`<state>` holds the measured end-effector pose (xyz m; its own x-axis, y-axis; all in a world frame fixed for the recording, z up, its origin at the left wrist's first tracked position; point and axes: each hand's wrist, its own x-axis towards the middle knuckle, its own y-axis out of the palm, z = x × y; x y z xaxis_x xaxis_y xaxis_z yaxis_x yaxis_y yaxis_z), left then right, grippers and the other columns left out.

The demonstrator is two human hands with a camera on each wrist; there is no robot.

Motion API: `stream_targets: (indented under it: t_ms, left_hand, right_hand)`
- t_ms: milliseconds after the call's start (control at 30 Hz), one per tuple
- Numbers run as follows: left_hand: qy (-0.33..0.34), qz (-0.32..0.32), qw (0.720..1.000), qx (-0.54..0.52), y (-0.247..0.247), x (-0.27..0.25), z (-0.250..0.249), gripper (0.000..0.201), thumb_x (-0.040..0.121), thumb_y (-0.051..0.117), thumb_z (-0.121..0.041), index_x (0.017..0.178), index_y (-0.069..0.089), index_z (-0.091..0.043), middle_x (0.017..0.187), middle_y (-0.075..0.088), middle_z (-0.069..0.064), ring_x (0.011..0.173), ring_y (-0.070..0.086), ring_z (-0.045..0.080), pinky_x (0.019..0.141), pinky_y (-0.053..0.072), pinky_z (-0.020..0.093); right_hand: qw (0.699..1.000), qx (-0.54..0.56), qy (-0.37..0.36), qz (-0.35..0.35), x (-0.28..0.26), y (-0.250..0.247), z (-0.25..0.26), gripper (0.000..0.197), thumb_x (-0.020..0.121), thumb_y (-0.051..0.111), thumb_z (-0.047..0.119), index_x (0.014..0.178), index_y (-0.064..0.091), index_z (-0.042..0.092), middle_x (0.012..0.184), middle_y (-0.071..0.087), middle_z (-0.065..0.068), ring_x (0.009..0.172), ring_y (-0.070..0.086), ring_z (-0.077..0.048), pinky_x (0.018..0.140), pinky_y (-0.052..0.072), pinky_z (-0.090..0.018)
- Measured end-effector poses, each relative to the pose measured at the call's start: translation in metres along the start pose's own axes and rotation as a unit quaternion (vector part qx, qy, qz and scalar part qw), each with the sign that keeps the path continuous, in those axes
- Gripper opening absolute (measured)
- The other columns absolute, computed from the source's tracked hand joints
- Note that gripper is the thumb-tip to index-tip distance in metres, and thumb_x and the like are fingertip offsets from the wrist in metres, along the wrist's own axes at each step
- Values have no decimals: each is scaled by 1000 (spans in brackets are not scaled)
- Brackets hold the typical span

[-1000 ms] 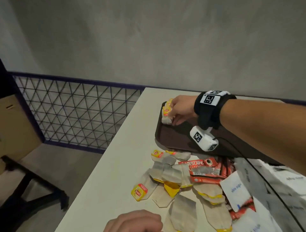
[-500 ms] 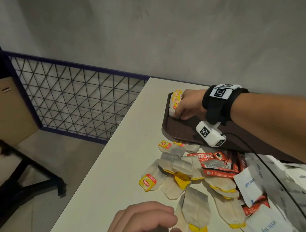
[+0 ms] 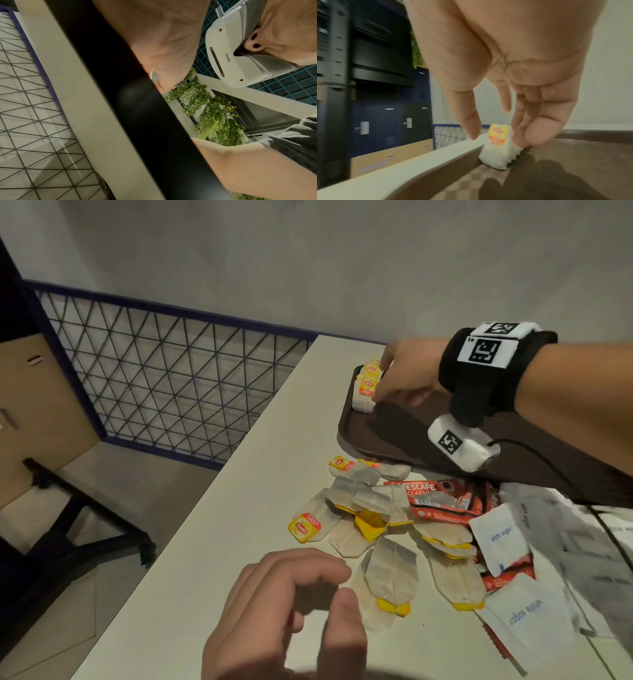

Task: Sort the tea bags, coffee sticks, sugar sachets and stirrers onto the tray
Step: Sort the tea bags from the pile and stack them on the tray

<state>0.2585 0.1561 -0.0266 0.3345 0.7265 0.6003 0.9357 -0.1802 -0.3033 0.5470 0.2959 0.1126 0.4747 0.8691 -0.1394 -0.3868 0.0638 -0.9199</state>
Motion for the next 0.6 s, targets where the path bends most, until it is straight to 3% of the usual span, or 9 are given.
stream_targets:
  t_ms: [100, 233, 333, 433, 600]
  left_hand:
    - [-37, -63, 997, -9, 8, -2, -10, 16, 72, 60, -38, 86, 68, -39, 88, 72, -21, 64, 59, 4, 56, 43, 10]
    - [-85, -109, 990, -41, 9, -1, -18, 18, 69, 59, -40, 84, 69, -38, 80, 69, -15, 64, 61, 3, 57, 43, 12]
    - [-125, -124, 983, -58, 8, -4, -22, 15, 71, 63, -36, 84, 71, -38, 78, 70, -8, 70, 70, 12, 65, 52, 27]
    - [-136, -126, 982, -41, 7, -6, -27, 19, 74, 65, -25, 84, 70, -40, 83, 69, -11, 73, 68, 14, 66, 49, 23]
    - [-150, -125, 980, -33, 6, -5, -29, 17, 77, 63, -27, 86, 68, -40, 90, 68, -13, 70, 59, 13, 66, 45, 18]
  right_hand:
    - [994, -25, -72, 81, -51, 3, 14, 26, 87, 78, 34, 99, 71, 12, 92, 76, -10, 68, 68, -18, 59, 58, -29]
    - [967, -112, -125, 192, -107, 25, 29, 55, 75, 74, 68, 89, 75, 14, 84, 76, -6, 73, 71, -22, 60, 55, -26]
    - [951, -203, -158, 171, -130, 44, 36, 73, 64, 70, 83, 93, 72, 17, 87, 74, -3, 82, 72, -24, 68, 59, -32]
    - [942, -245, -204, 108, -146, 55, 37, 59, 74, 74, 70, 98, 66, 17, 89, 68, 1, 78, 64, -16, 69, 57, -32]
    - [949, -212, -224, 64, -135, 57, 32, 20, 91, 71, 31, 94, 73, 12, 95, 71, -4, 82, 65, -20, 75, 60, -33]
